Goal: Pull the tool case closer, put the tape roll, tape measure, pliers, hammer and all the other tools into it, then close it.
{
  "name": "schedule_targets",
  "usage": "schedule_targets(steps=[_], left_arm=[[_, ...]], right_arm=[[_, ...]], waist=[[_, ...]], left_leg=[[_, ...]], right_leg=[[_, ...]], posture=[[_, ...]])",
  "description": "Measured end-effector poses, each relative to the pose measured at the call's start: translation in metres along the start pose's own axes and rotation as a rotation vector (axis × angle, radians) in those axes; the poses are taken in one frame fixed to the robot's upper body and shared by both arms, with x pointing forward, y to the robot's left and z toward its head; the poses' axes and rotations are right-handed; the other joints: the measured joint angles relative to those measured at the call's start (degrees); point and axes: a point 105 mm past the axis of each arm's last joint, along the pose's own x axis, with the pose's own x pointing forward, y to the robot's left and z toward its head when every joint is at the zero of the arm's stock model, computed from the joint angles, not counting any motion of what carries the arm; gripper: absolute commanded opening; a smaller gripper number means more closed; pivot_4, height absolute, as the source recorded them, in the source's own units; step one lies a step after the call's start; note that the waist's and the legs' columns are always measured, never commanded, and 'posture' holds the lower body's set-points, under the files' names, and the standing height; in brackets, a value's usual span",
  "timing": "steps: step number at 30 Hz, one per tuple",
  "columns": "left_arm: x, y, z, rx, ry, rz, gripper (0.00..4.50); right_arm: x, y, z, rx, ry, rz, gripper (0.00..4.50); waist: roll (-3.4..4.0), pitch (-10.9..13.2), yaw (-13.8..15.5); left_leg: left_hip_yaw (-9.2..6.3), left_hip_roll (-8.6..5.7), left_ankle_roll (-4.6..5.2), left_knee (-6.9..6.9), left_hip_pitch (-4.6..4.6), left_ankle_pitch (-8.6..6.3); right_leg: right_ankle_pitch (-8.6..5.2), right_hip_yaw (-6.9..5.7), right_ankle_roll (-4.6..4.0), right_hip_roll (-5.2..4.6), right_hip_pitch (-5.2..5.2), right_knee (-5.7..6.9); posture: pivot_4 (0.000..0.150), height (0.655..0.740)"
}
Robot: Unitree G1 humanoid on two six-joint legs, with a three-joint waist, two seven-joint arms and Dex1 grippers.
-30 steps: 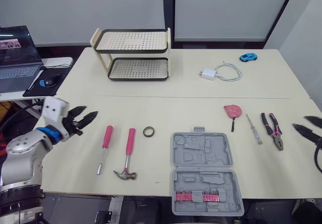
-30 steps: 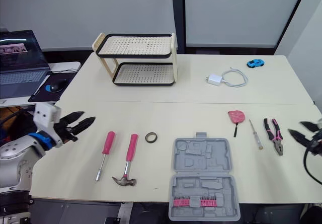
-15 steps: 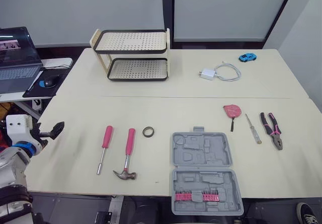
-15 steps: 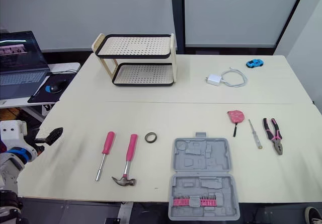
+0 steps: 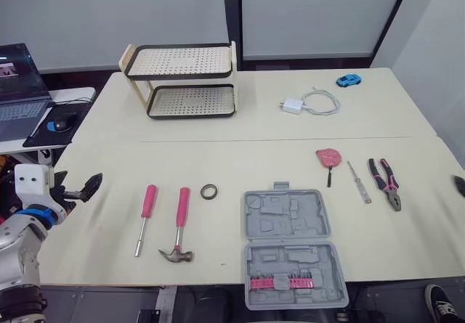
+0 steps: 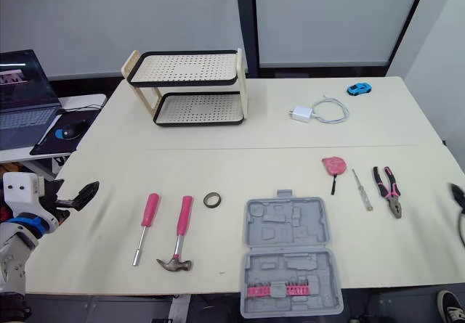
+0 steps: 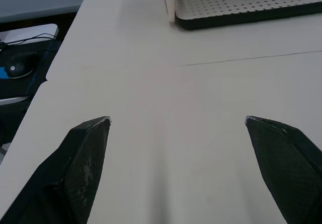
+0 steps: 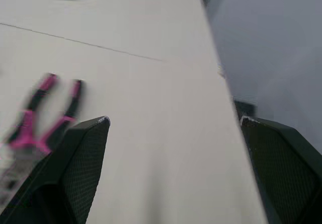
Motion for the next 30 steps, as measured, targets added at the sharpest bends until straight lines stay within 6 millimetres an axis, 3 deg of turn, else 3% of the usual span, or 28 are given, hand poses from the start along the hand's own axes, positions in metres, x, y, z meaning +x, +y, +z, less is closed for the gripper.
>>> schedule_targets(steps=[4, 7, 12, 18, 22, 26, 30], left_arm=[[-0.003, 0.003, 0.014, 0.069, 0.024, -0.068, 4.47], [0.001, -0.005, 0.019, 0.129, 0.05, -0.158, 4.47], [0.01, -0.016, 0.021, 0.205, 0.077, -0.259, 4.47], [0.019, -0.041, 0.027, 0.281, 0.101, -0.437, 4.47], [0.017, -0.053, 0.021, 0.295, 0.131, -0.54, 4.47], [0.014, -0.079, 0.017, 0.35, 0.154, -0.7, 4.47], [0.013, -0.11, 0.017, 0.464, 0.178, -0.88, 4.47]], right_arm=[[0.025, 0.076, 0.048, 0.011, -0.112, 0.309, 4.47], [0.031, 0.13, 0.089, -0.009, -0.222, 0.515, 4.47], [0.021, 0.184, 0.115, -0.073, -0.298, 0.731, 4.47], [0.003, 0.215, 0.125, -0.059, -0.374, 0.877, 4.47], [-0.007, 0.226, 0.113, -0.017, -0.363, 0.917, 4.47], [-0.014, 0.235, 0.103, -0.021, -0.391, 0.917, 4.47], [-0.018, 0.241, 0.106, -0.082, -0.441, 0.917, 4.47]], waist=[[0.01, 0.0, 0.5], [0.01, 0.0, 1.2], [-0.12, 0.0, 2.1], [-0.15, 0.0, 1.8], [-0.16, 0.0, 1.5], [-0.16, 0.0, 1.4], [-0.17, 0.0, 1.4]], left_leg=[[-0.1, -0.09, -0.01, 0.01, -0.17, 0.0], [-0.12, -0.1, -0.04, 0.02, -0.23, 0.02], [-0.32, -0.15, -0.1, 0.03, -0.36, 0.05], [-0.41, -0.17, -0.15, 0.02, -0.37, 0.08], [-0.43, -0.18, -0.13, 0.02, -0.37, 0.07], [-0.41, -0.17, -0.08, 0.04, -0.34, 0.04], [-0.46, -0.16, -0.06, 0.05, -0.34, 0.04]], right_leg=[[0.0, -0.02, 0.0, -0.05, -0.16, -0.03], [0.01, -0.04, -0.01, -0.06, -0.26, -0.03], [0.01, -0.18, -0.01, -0.08, -0.32, -0.05], [0.01, -0.2, -0.01, -0.06, -0.32, -0.02], [0.01, -0.2, -0.01, -0.05, -0.32, -0.01], [0.01, -0.18, -0.01, -0.03, -0.33, 0.03], [0.01, -0.22, -0.01, 0.0, -0.31, 0.04]], posture=[[0.15, 0.74], [0.15, 0.74], [0.15, 0.74], [0.15, 0.74], [0.15, 0.74], [0.15, 0.74], [0.15, 0.74]])
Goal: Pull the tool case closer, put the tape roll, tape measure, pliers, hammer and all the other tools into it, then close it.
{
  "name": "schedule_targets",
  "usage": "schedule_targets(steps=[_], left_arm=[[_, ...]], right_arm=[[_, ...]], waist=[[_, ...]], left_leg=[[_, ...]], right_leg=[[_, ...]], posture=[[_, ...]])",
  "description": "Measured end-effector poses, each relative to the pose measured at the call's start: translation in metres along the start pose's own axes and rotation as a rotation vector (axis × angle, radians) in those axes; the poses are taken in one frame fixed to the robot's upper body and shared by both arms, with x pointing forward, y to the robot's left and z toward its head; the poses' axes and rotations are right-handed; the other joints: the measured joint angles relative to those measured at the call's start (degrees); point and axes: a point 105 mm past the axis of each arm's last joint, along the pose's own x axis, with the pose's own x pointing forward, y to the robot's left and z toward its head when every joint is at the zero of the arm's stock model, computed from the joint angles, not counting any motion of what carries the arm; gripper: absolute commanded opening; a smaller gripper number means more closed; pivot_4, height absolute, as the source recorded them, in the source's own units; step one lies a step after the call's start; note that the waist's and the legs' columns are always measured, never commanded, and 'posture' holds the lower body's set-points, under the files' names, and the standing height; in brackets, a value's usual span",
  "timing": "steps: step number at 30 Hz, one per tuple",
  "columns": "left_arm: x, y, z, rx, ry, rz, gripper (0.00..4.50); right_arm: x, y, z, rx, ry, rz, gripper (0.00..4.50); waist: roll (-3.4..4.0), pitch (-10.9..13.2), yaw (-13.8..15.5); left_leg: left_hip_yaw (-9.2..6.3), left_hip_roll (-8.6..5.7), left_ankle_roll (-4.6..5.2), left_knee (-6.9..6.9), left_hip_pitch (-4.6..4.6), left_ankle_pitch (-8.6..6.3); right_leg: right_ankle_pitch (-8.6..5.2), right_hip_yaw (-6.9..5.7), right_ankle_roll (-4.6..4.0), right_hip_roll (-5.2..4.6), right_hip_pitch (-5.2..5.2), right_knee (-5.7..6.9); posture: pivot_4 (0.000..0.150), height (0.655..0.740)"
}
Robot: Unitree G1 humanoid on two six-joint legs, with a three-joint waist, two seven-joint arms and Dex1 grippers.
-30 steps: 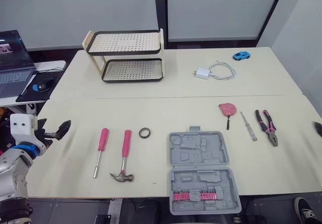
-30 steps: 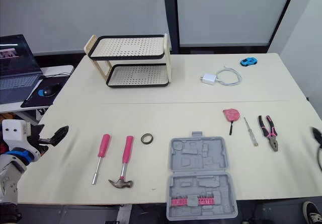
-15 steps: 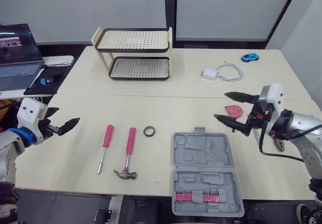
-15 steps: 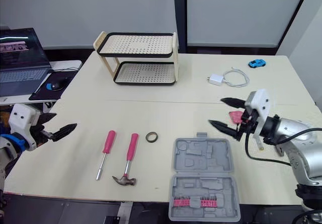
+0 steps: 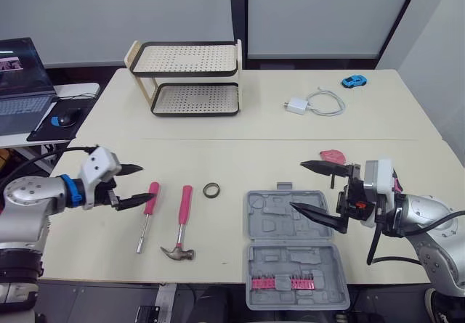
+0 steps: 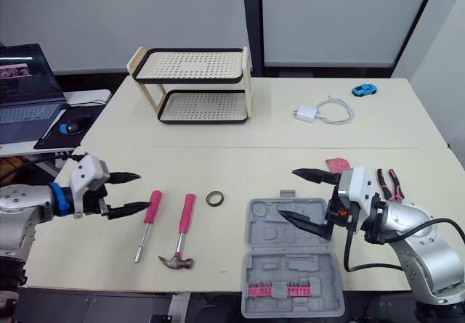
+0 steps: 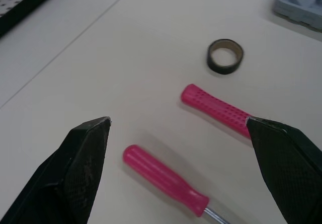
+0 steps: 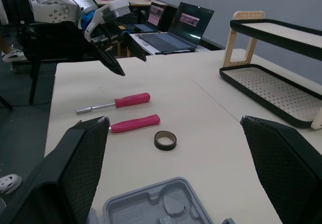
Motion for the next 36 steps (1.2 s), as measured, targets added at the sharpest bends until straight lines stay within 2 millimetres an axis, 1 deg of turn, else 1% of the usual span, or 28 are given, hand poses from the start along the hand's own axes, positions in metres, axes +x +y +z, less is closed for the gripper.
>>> schedule_targets(steps=[3, 6, 8, 9, 10, 13, 16, 19, 21, 23, 26, 28, 31, 36], left_arm=[[0.019, -0.007, 0.021, 0.116, 0.003, -0.097, 4.47], [0.039, -0.017, 0.034, 0.192, -0.013, -0.174, 4.47], [0.057, -0.027, 0.041, 0.221, -0.046, -0.233, 4.07], [0.064, -0.033, 0.042, 0.244, -0.048, -0.265, 3.85], [0.068, -0.035, 0.04, 0.257, -0.04, -0.286, 3.59], [0.074, -0.031, 0.034, 0.267, -0.017, -0.294, 2.68], [0.08, -0.03, 0.024, 0.259, 0.014, -0.306, 2.68], [0.09, -0.032, 0.014, 0.259, 0.039, -0.321, 2.68], [0.094, -0.032, 0.011, 0.257, 0.043, -0.325, 2.68], [0.098, -0.031, 0.013, 0.253, 0.034, -0.323, 2.68], [0.105, -0.027, 0.018, 0.267, 0.019, -0.315, 2.08], [0.108, -0.025, 0.017, 0.261, 0.021, -0.307, 1.51], [0.113, -0.026, 0.017, 0.266, 0.024, -0.318, 1.51], [0.118, -0.028, 0.012, 0.286, 0.052, -0.337, 1.51]], right_arm=[[0.007, 0.005, 0.0, 0.008, -0.01, 0.008, 4.47], [0.011, 0.009, -0.004, 0.028, 0.004, 0.006, 4.47], [0.013, 0.011, -0.005, 0.033, 0.01, 0.006, 4.5], [0.013, 0.011, -0.006, 0.032, 0.013, 0.004, 4.5], [0.013, 0.01, -0.006, 0.031, 0.018, -0.001, 4.5], [0.012, 0.01, -0.008, 0.038, 0.03, -0.011, 4.5], [0.012, 0.009, -0.008, 0.037, 0.033, -0.015, 4.5], [0.011, 0.009, -0.007, 0.028, 0.035, -0.026, 4.5], [0.01, 0.011, -0.009, 0.03, 0.045, -0.03, 4.5], [0.008, 0.012, -0.011, 0.031, 0.054, -0.033, 4.5], [0.005, 0.015, -0.015, 0.033, 0.072, -0.039, 4.5], [0.004, 0.014, -0.016, 0.03, 0.077, -0.046, 4.5], [0.004, 0.013, -0.016, 0.021, 0.082, -0.054, 4.5], [0.004, 0.013, -0.016, 0.016, 0.082, -0.058, 4.5]], waist=[[-0.01, 0.0, 0.0], [-0.01, 0.0, 0.0], [-0.03, 0.0, 0.0], [-0.04, 0.0, 0.0], [-0.04, 0.0, -0.2], [-0.04, 0.0, -0.4], [-0.04, 0.0, -0.4], [-0.08, 0.0, -0.1], [-0.1, 0.0, -0.1], [-0.1, 0.0, -0.1], [-0.12, 0.0, 0.0], [-0.12, 0.0, -0.1], [-0.12, 0.0, -0.2], [-0.13, 0.0, -0.1]], left_leg=[[-0.03, -0.02, -0.01, 0.02, -0.01, 0.01], [0.02, -0.05, -0.13, 0.04, 0.0, 0.08], [0.01, -0.05, -0.15, 0.04, -0.01, 0.09], [-0.01, -0.05, -0.18, 0.04, -0.02, 0.11], [0.01, -0.03, -0.19, 0.03, -0.01, 0.11], [0.0, 0.02, -0.19, 0.01, 0.01, 0.11], [-0.02, -0.01, -0.18, 0.03, 0.0, 0.11], [-0.04, -0.04, -0.19, 0.05, -0.01, 0.11], [-0.06, -0.04, -0.19, 0.06, -0.02, 0.12], [-0.07, -0.05, -0.18, 0.07, -0.02, 0.12], [-0.09, -0.05, -0.18, 0.1, -0.01, 0.12], [-0.09, -0.04, -0.18, 0.1, -0.01, 0.12], [-0.11, -0.03, -0.19, 0.1, -0.01, 0.12], [-0.13, -0.06, -0.19, 0.12, -0.01, 0.12]], right_leg=[[0.0, -0.01, 0.0, 0.0, 0.03, 0.01], [0.0, 0.02, 0.0, -0.01, 0.05, -0.01], [0.0, 0.0, 0.0, -0.01, 0.05, -0.01], [0.0, -0.02, 0.0, 0.0, 0.05, -0.01], [0.0, -0.01, 0.0, 0.01, 0.03, -0.01], [0.0, -0.02, 0.0, 0.07, 0.01, 0.01], [0.0, -0.02, 0.0, 0.07, 0.02, 0.02], [0.0, -0.03, 0.0, 0.04, 0.04, 0.0], [0.0, -0.06, 0.0, 0.04, 0.04, 0.0], [0.0, -0.07, 0.0, 0.04, 0.05, 0.01], [0.0, -0.11, 0.0, 0.04, 0.1, 0.02], [0.0, -0.11, 0.0, 0.05, 0.09, 0.02], [0.0, -0.13, 0.0, 0.06, 0.08, 0.03], [0.0, -0.13, 0.01, 0.05, 0.12, 0.02]], posture=[[0.15, 0.74], [0.15, 0.74], [0.15, 0.74], [0.15, 0.74], [0.15, 0.74], [0.15, 0.74], [0.15, 0.74], [0.15, 0.74], [0.15, 0.74], [0.15, 0.74], [0.15, 0.74], [0.15, 0.74], [0.15, 0.74], [0.15, 0.74]])
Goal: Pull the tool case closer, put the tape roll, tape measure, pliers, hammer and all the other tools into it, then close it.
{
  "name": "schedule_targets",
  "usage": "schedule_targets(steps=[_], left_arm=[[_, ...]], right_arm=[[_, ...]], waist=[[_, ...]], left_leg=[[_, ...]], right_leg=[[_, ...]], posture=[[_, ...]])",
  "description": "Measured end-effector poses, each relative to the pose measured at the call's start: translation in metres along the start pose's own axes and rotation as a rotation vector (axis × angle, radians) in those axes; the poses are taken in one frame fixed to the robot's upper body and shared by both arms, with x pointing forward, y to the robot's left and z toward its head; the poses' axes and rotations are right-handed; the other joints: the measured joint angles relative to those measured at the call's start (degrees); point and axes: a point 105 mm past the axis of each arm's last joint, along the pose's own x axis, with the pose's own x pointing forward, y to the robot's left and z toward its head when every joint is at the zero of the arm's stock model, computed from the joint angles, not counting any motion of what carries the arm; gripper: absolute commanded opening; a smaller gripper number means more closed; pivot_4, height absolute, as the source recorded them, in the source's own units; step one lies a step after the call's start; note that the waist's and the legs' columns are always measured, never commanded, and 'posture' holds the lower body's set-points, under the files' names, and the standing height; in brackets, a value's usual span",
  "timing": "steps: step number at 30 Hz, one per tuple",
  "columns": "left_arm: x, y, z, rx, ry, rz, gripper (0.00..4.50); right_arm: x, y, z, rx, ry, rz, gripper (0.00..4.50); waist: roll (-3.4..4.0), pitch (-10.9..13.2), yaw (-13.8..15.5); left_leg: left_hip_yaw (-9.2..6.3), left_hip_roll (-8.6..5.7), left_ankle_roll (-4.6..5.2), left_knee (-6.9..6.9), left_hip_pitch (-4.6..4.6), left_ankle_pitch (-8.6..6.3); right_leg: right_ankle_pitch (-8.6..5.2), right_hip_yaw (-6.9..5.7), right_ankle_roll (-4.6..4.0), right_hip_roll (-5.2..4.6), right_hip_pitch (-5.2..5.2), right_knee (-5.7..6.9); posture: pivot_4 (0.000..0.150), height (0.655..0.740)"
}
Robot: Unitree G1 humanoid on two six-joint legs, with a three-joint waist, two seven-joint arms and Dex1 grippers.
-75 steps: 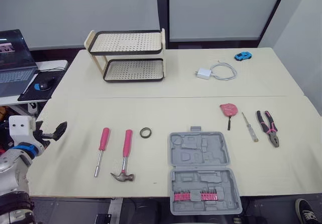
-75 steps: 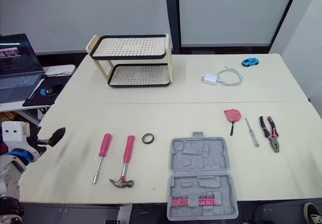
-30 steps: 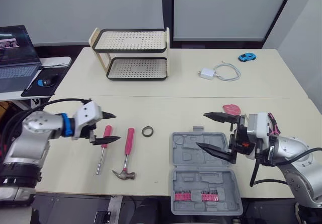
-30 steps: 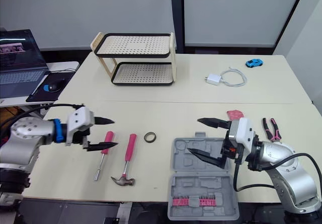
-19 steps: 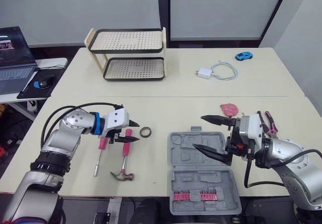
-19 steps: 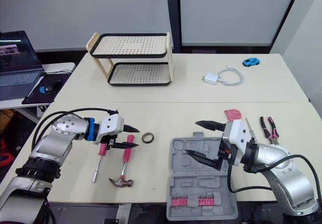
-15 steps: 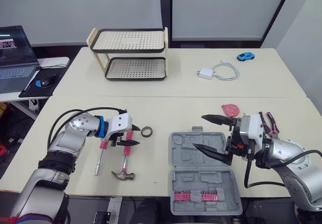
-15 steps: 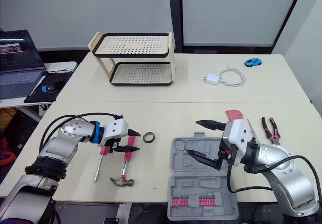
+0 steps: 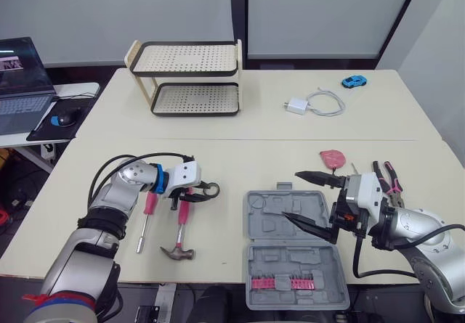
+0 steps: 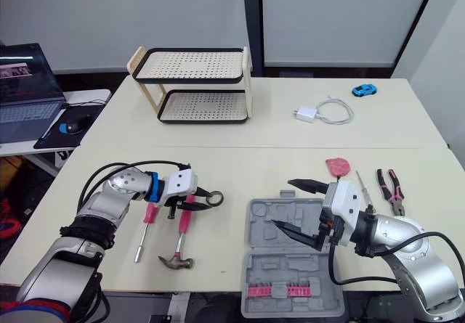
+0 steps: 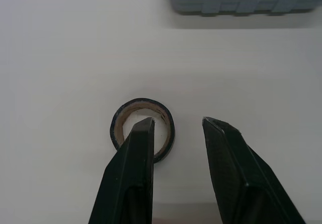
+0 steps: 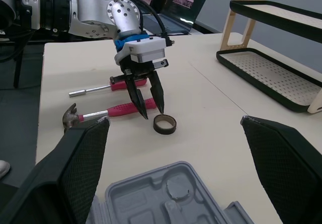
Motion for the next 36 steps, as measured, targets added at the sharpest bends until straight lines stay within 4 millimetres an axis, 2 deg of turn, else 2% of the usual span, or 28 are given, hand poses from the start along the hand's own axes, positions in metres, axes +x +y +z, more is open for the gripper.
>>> schedule_targets(steps=[7, 20, 23, 26, 36], left_arm=[[0.009, 0.004, -0.001, 0.036, 0.021, 0.012, 1.51], [0.021, -0.001, -0.01, 0.04, 0.041, 0.004, 1.51], [0.023, -0.002, -0.009, 0.054, 0.042, 0.001, 0.94], [0.023, -0.001, -0.009, 0.057, 0.045, 0.004, 0.02], [0.021, 0.0, -0.008, 0.051, 0.043, -0.006, 0.02]], right_arm=[[0.0, 0.004, 0.003, -0.007, -0.006, -0.004, 4.5], [-0.003, 0.011, 0.0, 0.006, 0.01, -0.009, 4.5], [-0.004, 0.011, -0.002, 0.008, 0.021, -0.009, 4.5], [-0.004, 0.011, -0.002, 0.006, 0.023, -0.009, 4.5], [-0.003, 0.014, 0.003, -0.006, 0.013, -0.01, 4.5]], waist=[[-0.02, 0.0, 0.0], [-0.02, 0.0, 0.0], [-0.02, 0.0, 0.0], [-0.02, 0.0, 0.0], [-0.03, 0.0, 0.0]], left_leg=[[-0.05, 0.0, -0.01, 0.02, 0.0, 0.0], [-0.09, 0.0, -0.01, 0.05, 0.01, 0.0], [-0.1, 0.0, -0.01, 0.05, 0.01, 0.0], [-0.11, 0.0, -0.01, 0.05, 0.01, 0.0], [-0.15, 0.0, -0.01, 0.07, 0.0, 0.0]], right_leg=[[0.0, -0.05, 0.0, 0.0, 0.02, 0.0], [0.0, -0.1, 0.0, 0.0, 0.08, 0.01], [0.0, -0.11, 0.0, 0.0, 0.08, 0.01], [0.0, -0.12, 0.0, 0.0, 0.1, 0.01], [0.0, -0.17, 0.01, 0.0, 0.12, 0.01]], posture=[[0.15, 0.74], [0.15, 0.74], [0.15, 0.74], [0.15, 0.74], [0.15, 0.74]])
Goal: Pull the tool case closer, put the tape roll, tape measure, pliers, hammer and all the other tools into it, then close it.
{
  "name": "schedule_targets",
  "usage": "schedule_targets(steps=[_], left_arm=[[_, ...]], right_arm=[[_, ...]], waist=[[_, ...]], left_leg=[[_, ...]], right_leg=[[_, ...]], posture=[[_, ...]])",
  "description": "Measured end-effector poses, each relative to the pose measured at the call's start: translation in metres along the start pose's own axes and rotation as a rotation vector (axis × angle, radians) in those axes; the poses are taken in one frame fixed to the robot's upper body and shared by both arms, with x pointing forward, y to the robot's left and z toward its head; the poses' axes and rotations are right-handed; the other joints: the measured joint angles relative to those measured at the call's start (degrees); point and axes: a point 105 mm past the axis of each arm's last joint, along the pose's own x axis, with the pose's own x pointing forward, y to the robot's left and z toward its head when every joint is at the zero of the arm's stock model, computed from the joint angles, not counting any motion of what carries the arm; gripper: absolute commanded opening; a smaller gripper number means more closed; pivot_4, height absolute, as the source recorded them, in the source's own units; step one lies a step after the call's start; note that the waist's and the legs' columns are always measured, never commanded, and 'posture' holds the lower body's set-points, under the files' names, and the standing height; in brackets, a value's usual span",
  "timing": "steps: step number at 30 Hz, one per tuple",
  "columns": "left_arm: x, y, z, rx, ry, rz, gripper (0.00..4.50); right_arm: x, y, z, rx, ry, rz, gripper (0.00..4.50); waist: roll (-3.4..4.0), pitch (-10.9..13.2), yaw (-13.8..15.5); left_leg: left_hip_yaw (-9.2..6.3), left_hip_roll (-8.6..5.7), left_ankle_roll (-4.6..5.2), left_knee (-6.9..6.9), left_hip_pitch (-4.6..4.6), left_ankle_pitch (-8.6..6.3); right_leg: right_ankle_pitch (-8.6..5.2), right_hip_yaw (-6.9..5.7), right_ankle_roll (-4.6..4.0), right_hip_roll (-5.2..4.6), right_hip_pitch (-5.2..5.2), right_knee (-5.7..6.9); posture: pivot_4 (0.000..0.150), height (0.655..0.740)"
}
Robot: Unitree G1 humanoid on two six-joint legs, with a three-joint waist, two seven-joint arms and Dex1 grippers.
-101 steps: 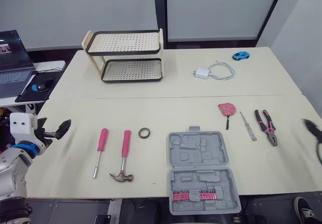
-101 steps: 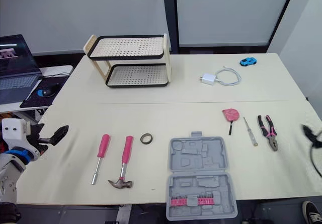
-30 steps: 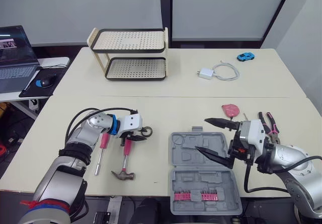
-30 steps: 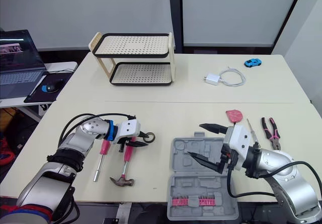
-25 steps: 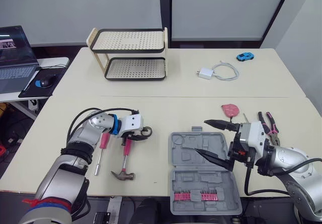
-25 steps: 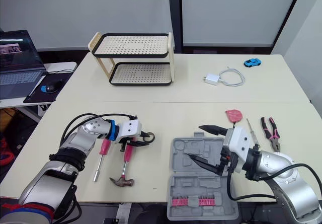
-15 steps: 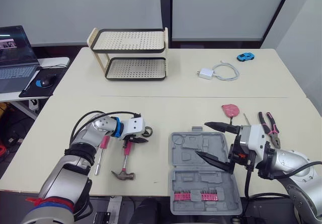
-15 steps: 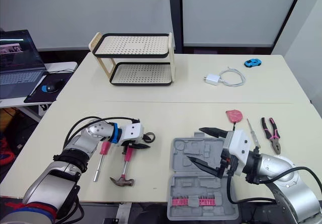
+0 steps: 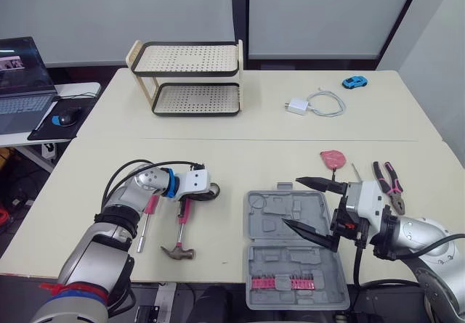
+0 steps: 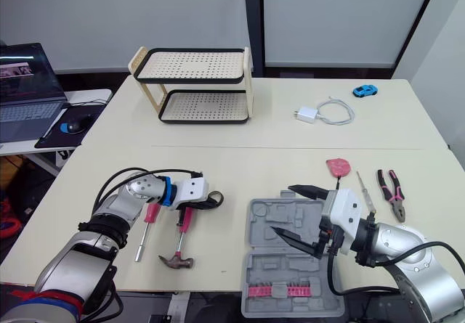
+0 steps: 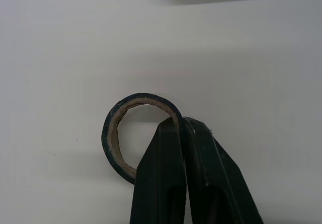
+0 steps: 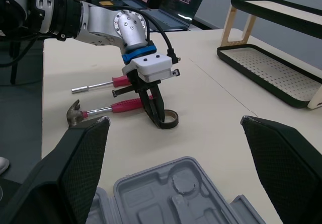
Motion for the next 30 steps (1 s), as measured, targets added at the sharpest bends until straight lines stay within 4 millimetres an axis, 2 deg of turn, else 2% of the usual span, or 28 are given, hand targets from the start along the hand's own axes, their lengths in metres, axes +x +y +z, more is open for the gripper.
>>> schedule_targets(steps=[5, 8, 12, 14, 18, 23, 30], left_arm=[[-0.024, 0.008, 0.019, 0.013, -0.037, -0.033, 0.02], [-0.038, 0.012, 0.044, 0.042, -0.084, -0.053, 0.02], [-0.039, 0.01, 0.083, 0.088, -0.173, -0.094, 0.02], [-0.033, 0.007, 0.098, 0.104, -0.214, -0.108, 0.02], [-0.01, -0.002, 0.116, 0.122, -0.262, -0.159, 0.02], [0.013, -0.013, 0.12, 0.162, -0.234, -0.211, 0.02], [0.036, -0.019, 0.113, 0.185, -0.193, -0.232, 0.02]], right_arm=[[-0.002, 0.011, 0.003, 0.016, -0.007, -0.015, 4.5], [-0.012, 0.015, -0.004, 0.033, 0.028, -0.077, 4.5], [-0.029, 0.016, -0.018, 0.057, 0.095, -0.169, 4.5], [-0.033, 0.016, -0.021, 0.06, 0.11, -0.193, 4.5], [-0.034, 0.016, -0.025, 0.04, 0.139, -0.215, 4.5], [-0.028, 0.02, -0.035, 0.041, 0.169, -0.216, 4.5], [-0.031, 0.027, -0.058, 0.09, 0.246, -0.242, 4.5]], waist=[[-0.02, 0.0, 0.0], [-0.02, 0.0, 0.0], [-0.04, 0.0, 0.2], [-0.03, 0.0, 0.2], [-0.02, 0.0, 0.0], [-0.03, 0.0, 0.1], [-0.03, 0.0, 0.2]], left_leg=[[-0.08, 0.01, 0.0, 0.01, -0.01, 0.0], [-0.11, -0.02, 0.0, 0.02, -0.01, 0.0], [-0.14, -0.04, 0.01, 0.12, 0.02, -0.01], [-0.14, -0.02, 0.04, 0.13, 0.04, -0.02], [-0.12, 0.0, 0.04, 0.15, 0.06, -0.02], [-0.12, -0.01, 0.03, 0.17, 0.04, -0.02], [-0.13, -0.02, 0.04, 0.22, 0.01, -0.02]], right_leg=[[0.0, -0.04, 0.0, 0.0, 0.0, 0.0], [0.0, -0.05, 0.0, 0.0, 0.08, -0.02], [0.0, -0.05, 0.01, 0.0, 0.17, -0.02], [0.0, -0.04, 0.01, 0.02, 0.18, 0.0], [0.0, -0.03, 0.01, 0.06, 0.18, 0.01], [0.0, -0.02, 0.01, 0.07, 0.19, -0.01], [-0.01, -0.01, 0.01, 0.06, 0.2, -0.01]], posture=[[0.15, 0.74], [0.15, 0.74], [0.15, 0.74], [0.15, 0.74], [0.15, 0.74], [0.15, 0.74], [0.15, 0.74]])
